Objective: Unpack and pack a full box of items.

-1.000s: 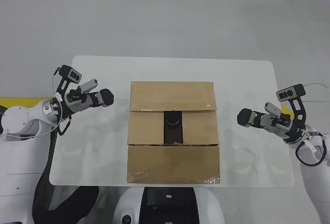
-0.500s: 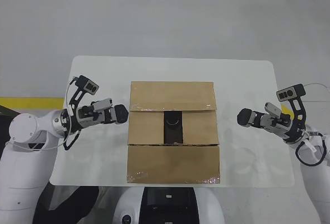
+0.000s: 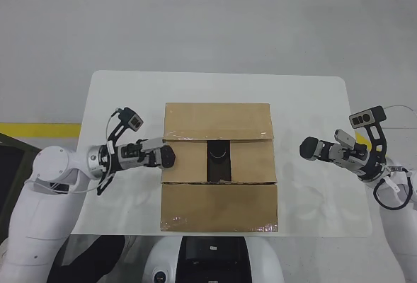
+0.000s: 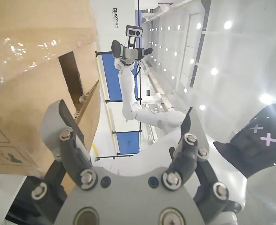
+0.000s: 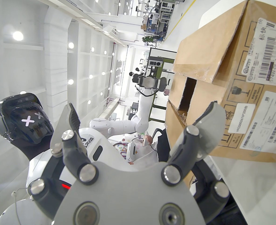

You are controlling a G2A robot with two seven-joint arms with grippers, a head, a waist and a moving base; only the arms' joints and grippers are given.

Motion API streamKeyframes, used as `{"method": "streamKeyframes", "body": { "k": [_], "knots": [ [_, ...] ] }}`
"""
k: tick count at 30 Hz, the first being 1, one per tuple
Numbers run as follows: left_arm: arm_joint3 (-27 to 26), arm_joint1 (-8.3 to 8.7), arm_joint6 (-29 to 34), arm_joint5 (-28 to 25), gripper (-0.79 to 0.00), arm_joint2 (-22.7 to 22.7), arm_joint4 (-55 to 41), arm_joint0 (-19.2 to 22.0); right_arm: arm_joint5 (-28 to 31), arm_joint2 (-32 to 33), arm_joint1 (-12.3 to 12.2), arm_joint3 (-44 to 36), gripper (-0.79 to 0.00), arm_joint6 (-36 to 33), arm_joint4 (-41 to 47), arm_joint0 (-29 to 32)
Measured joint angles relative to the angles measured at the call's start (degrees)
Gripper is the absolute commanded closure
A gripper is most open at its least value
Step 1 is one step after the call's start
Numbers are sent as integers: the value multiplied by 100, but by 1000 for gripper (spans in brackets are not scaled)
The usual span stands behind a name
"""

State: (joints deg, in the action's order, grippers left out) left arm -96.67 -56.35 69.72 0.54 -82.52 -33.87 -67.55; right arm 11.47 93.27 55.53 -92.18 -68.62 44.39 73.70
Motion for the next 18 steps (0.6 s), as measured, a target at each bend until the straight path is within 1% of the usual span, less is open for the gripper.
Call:
{"method": "streamKeyframes", "body": {
  "k": [7,18],
  "knots": [
    [136,14,14,104,-785,79,83,63,0,0,0,0,-785,0,0,0],
    [332,14,-220,202,-785,233,248,269,0,0,0,0,-785,0,0,0]
  ]
}}
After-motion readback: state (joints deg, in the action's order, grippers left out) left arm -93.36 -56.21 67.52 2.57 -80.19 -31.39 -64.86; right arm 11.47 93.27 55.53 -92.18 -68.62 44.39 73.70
